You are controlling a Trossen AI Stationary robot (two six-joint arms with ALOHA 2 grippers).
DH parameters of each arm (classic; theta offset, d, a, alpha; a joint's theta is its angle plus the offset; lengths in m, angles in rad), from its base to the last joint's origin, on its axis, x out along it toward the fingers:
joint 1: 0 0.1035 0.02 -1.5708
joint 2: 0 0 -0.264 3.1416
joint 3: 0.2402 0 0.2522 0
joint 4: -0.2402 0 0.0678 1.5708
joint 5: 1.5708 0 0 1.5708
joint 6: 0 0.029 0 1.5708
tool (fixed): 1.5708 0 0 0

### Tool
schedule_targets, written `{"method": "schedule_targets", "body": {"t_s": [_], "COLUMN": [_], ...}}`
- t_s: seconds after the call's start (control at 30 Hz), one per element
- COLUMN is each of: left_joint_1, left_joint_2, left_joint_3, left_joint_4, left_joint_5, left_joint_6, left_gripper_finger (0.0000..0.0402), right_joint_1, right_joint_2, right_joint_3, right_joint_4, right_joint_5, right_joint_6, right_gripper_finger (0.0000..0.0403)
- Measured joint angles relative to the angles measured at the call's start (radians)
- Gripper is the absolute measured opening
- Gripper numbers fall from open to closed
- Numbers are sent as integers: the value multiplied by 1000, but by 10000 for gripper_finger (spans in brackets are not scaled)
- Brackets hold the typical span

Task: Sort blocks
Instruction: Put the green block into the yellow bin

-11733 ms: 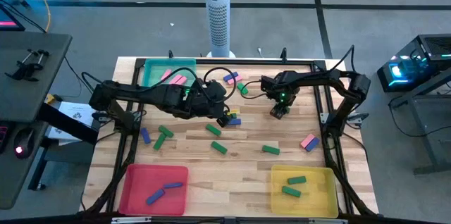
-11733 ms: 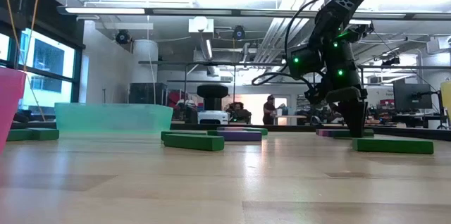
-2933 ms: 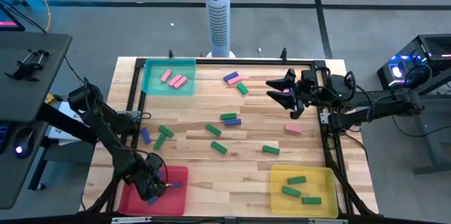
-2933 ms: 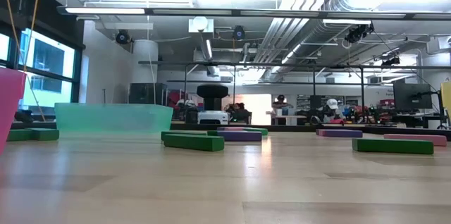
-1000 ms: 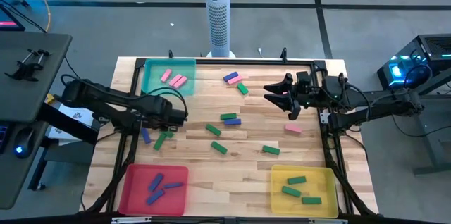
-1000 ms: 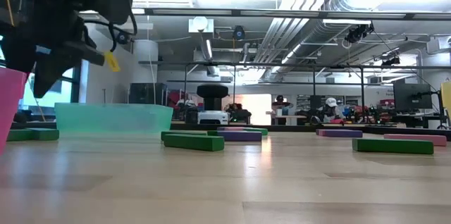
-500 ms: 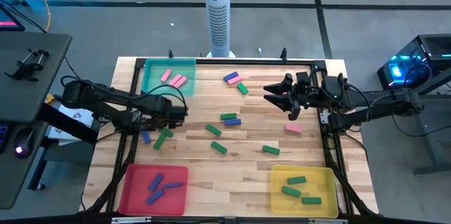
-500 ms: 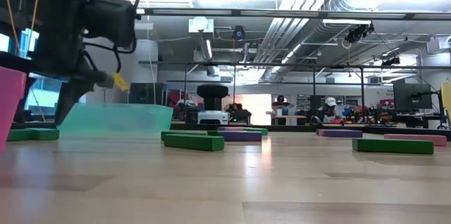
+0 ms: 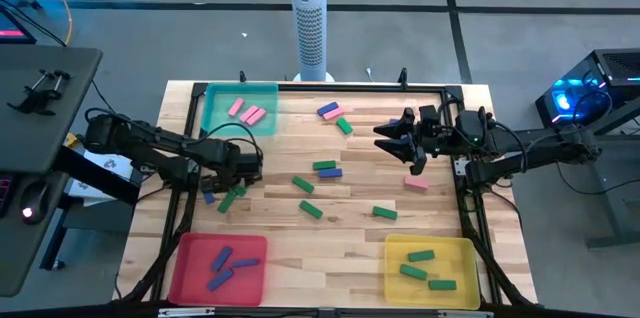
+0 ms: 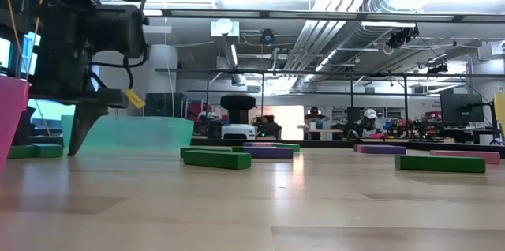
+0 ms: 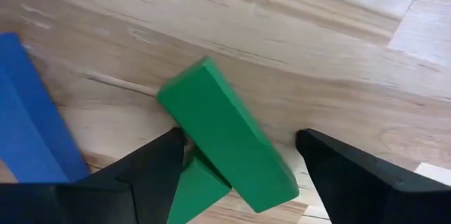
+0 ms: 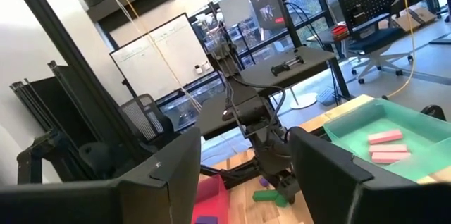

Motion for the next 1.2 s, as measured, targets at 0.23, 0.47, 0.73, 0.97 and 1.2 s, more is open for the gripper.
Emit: {"method": "schedule_targets", "body": {"t_s": [0.23, 0.47, 0.73, 0.97, 1.2], "left_joint_1": [0, 0, -7, -15, -33], "left_joint_2": [3, 3, 6, 7, 6], "left_joint_3": [-1, 0, 163, 298, 397], "left_joint_4": [10, 33, 184, 804, 1238], "left_joint_5": [-38, -77, -300, -287, -210], "left_joint_6": [87, 209, 451, 940, 1215], "left_gripper_finger": [206, 70, 65, 65, 65], "right_joint_1": [0, 0, 0, -3, -3], "right_joint_2": [0, 0, 0, 0, 36], "right_joint_3": [0, 0, 0, 0, 0], "right_joint_4": [-6, -32, -130, -276, -229], "right_joint_5": [0, 0, -29, -67, -186], "right_joint_6": [0, 0, 66, 98, 134], "right_gripper_finger": [197, 197, 197, 197, 197]}}
